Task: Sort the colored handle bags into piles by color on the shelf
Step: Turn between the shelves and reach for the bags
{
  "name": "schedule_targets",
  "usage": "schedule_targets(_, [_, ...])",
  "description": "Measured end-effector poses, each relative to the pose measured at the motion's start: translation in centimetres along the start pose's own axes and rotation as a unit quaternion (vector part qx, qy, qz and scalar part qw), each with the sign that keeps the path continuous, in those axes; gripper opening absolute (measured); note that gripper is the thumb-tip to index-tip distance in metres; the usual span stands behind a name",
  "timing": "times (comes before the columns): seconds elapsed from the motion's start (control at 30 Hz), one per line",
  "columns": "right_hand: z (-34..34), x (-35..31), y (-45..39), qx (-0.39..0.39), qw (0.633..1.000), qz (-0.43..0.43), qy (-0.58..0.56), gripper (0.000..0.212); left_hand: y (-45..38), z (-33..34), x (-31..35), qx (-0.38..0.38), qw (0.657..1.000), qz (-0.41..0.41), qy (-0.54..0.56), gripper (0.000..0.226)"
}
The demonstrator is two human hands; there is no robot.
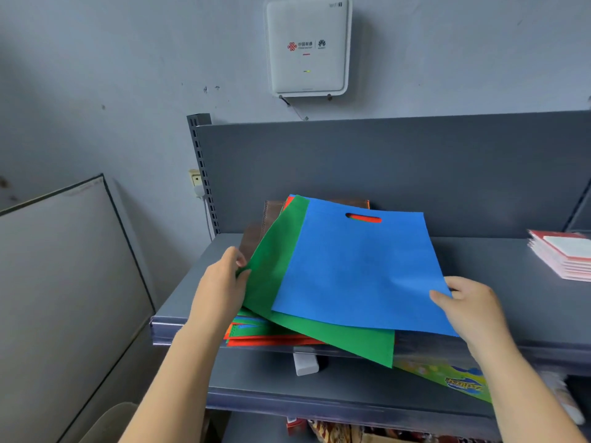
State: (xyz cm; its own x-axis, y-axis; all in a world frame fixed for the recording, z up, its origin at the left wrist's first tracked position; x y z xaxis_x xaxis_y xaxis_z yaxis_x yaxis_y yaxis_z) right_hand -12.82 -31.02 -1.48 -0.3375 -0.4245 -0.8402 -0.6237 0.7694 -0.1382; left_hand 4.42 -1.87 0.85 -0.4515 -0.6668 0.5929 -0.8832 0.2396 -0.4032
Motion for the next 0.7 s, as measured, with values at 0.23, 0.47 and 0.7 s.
schedule_targets(0.23, [-0.8,-0.4,6.8,-0.014,0.979,0.016,-0.205,0.036,6.2,-2.9,-0.7,0.097,0.984,0.012,0.149,0.025])
schedule_targets(0.47, [-1.1,-0.6,14.9,-0.058,0.918,0.091,-0.383,0.031,13.0,-6.4,-3.1,0.207,0.939,-0.041,0.272,0.03])
schedule_targets(0.7, [-1.4,-1.8,20.1,-0.123,0.881,0.089,-0.447,0.032,20.0,-11.8,-2.9,0.27,0.909,-0.061,0.312,0.037])
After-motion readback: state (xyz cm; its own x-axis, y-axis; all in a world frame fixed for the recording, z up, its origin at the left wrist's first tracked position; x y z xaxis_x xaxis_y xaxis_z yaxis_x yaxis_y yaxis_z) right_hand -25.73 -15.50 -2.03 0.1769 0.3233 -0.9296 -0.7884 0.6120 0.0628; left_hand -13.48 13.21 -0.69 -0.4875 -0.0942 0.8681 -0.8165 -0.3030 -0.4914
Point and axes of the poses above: each hand's wrist, its own y-axis away from the middle knuckle, its own z-axis out of the palm, x = y × z, the point moved 2 cm from there along -y, towards the middle knuckle, and after that the axes turned 1 degree about y, right-handed, at the moved point
